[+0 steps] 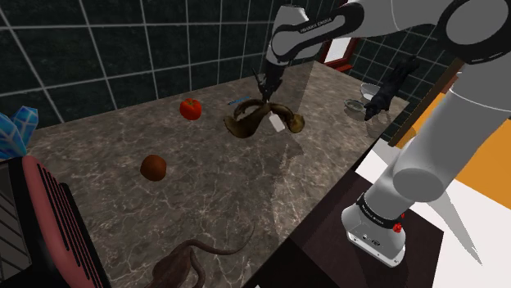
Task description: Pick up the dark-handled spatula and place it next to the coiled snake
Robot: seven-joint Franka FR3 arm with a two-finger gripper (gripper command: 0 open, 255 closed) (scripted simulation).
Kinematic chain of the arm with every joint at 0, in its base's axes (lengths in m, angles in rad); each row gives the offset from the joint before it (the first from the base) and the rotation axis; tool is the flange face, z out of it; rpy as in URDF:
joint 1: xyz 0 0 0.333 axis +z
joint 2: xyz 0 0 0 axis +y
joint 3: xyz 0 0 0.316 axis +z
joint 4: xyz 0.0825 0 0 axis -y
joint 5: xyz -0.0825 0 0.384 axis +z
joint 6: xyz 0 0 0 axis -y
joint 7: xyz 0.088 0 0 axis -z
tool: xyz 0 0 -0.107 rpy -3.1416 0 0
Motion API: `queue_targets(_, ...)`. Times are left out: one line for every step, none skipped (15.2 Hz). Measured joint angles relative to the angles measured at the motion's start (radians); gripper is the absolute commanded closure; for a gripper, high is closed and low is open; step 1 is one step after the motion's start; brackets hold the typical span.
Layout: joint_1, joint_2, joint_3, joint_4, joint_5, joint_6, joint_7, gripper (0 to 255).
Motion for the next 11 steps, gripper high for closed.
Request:
queue_targets(0.008,-0.027,0.006,-0.032,-0.004,0.005,0.016,255)
queue_targets(0.018,-0.055,0.015,-0.062,-0.009,0.008,0.038,255)
queue_targets(0.032,-0.082,0.028,-0.092,-0.013,0.011,0.066,255)
queue_targets(0.040,-0.108,0.037,-0.122,-0.016,0.015,0.086,255)
queue_targets(0.048,-0.133,0.045,-0.154,-0.019,0.021,0.103,255)
queue_targets(0.058,-0.158,0.058,-0.191,-0.021,0.034,0.128,255)
queue_targets(0.069,-0.165,0.071,-0.200,-0.021,0.036,0.152,255)
queue_targets(0.078,-0.195,0.082,-0.229,-0.022,0.033,0.173,255)
queue_targets(0.088,-0.208,0.095,-0.247,-0.022,0.039,0.194,255)
queue_targets(0.099,-0.230,0.110,-0.269,-0.021,0.037,0.220,255)
queue_targets(0.107,-0.246,0.121,-0.286,-0.019,0.040,0.238,255)
